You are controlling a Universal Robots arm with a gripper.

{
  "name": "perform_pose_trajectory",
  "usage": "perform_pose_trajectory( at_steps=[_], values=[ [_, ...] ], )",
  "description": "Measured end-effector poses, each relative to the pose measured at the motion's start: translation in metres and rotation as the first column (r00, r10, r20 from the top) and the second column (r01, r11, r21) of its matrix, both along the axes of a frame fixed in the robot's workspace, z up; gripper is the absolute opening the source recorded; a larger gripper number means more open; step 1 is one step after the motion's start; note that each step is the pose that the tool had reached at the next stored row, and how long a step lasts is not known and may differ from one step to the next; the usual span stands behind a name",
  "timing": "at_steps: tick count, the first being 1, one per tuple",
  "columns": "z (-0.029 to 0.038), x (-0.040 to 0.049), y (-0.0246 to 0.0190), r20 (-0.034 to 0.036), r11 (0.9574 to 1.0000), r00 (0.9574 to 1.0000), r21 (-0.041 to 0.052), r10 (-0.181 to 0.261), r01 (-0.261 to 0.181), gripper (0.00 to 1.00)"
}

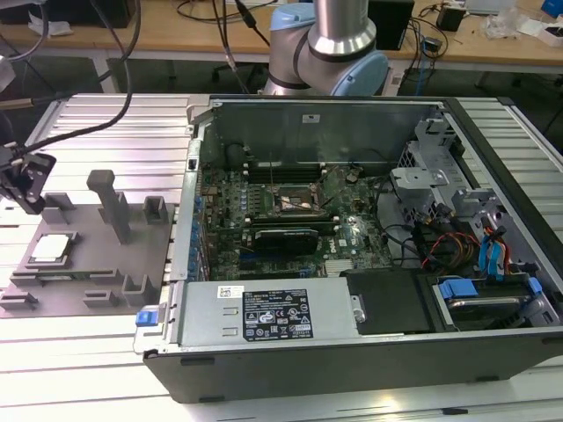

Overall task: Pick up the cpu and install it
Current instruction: 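Pick up the cpu and move it towards the insertion slot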

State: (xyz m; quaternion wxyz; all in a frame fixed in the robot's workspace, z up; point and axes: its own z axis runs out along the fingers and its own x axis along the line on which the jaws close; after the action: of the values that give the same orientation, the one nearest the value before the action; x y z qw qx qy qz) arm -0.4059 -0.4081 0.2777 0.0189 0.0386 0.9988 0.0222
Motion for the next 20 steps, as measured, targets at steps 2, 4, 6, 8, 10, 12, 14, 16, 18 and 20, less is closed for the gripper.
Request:
perform_pose_trajectory(
  at_steps=[2,4,6,8,10,12,14,16,18,20],
  values=[
    [-0.0040,-0.0002,-0.0007,0.0000,1.0000,1.0000,-0.0001,0.000,0.000,0.11],
    [-0.0084,-0.0005,-0.0012,0.0000,1.0000,1.0000,0.0000,0.000,0.000,0.11],
    [-0.0141,-0.0008,-0.0014,0.0000,1.0000,1.0000,-0.0001,0.000,0.000,0.11],
    [-0.0257,-0.0021,-0.0014,0.0001,1.0000,1.0000,-0.0001,0.000,0.000,0.11],
    [-0.0341,-0.0060,-0.0015,0.0000,1.0000,1.0000,0.0000,0.000,0.000,0.11],
    [-0.0378,-0.0069,-0.0021,0.0000,1.0000,1.0000,0.0000,0.000,0.000,0.11],
    [-0.0429,-0.0076,-0.0035,0.0000,1.0000,1.0000,0.0000,0.000,0.000,0.11],
    [-0.0511,-0.0089,-0.0049,0.0000,1.0000,1.0000,-0.0001,0.000,0.000,0.11],
    [-0.0545,-0.0099,-0.0053,0.0000,1.0000,1.0000,-0.0001,0.000,0.000,0.11],
    [-0.0579,-0.0116,-0.0061,-0.0001,1.0000,1.0000,-0.0001,0.000,0.000,0.11]
  ],
)
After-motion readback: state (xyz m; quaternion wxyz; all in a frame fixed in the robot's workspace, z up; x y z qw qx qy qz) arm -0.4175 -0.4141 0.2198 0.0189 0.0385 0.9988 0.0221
